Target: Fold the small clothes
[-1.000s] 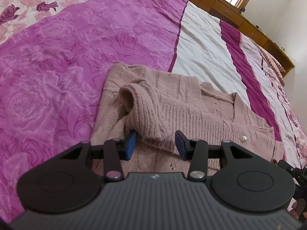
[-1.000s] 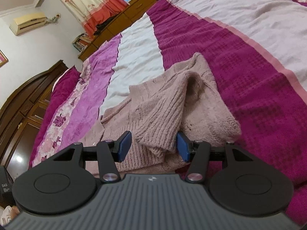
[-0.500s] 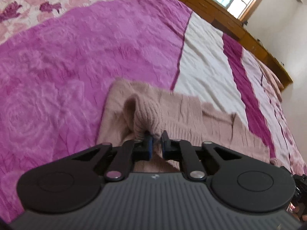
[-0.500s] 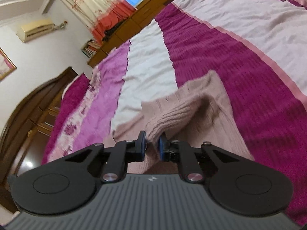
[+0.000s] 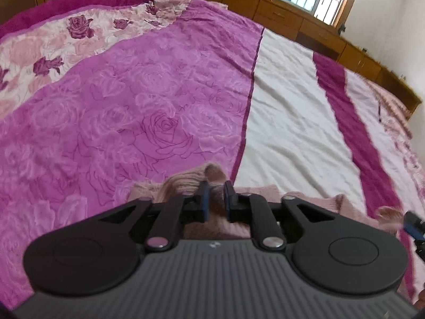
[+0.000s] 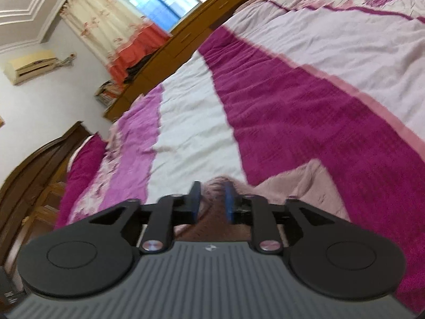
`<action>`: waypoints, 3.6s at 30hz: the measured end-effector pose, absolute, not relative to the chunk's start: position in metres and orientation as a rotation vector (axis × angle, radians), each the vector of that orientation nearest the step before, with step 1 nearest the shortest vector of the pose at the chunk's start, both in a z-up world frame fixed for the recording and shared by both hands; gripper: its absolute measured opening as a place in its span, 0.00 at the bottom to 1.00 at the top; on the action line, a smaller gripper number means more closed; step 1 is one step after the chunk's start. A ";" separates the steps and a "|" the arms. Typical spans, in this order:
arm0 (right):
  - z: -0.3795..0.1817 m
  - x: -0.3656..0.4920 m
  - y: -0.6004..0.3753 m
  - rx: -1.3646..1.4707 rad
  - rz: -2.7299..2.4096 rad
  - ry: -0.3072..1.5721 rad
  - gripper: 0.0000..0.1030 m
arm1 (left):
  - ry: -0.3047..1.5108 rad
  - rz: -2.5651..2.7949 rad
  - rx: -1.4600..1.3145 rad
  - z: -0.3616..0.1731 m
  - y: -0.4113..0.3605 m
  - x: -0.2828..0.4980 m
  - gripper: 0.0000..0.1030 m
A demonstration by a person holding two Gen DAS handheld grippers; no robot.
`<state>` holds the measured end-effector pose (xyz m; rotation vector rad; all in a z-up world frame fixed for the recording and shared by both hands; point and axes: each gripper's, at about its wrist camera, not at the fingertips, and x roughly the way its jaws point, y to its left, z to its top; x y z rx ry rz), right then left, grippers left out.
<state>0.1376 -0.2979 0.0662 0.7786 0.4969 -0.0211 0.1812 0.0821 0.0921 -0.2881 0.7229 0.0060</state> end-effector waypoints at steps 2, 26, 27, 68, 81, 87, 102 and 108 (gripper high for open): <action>0.066 0.137 -0.299 0.776 -0.027 0.471 0.54 | 0.726 0.013 -0.277 0.090 0.082 0.182 0.40; 0.040 0.139 -0.304 0.390 -0.030 0.665 0.18 | 0.804 0.010 -0.194 0.045 0.092 0.141 0.46; 0.043 0.138 -0.298 0.358 -0.011 0.650 0.12 | 0.804 0.008 -0.196 0.046 0.092 0.140 0.46; 0.064 0.137 -0.272 0.150 -0.093 0.516 0.10 | 0.806 0.006 -0.205 0.041 0.094 0.140 0.47; 0.051 0.124 -0.271 0.220 -0.034 0.606 0.62 | 0.804 0.016 -0.198 0.041 0.093 0.139 0.47; 0.029 0.125 -0.272 0.252 -0.063 0.656 0.64 | 0.812 0.008 -0.182 0.043 0.093 0.138 0.47; 0.050 0.064 -0.301 0.349 -0.077 0.642 0.71 | 0.879 0.010 -0.169 0.060 0.082 0.114 0.47; 0.047 0.040 -0.318 0.421 -0.072 0.675 0.71 | 0.902 -0.015 -0.181 0.069 0.071 0.099 0.47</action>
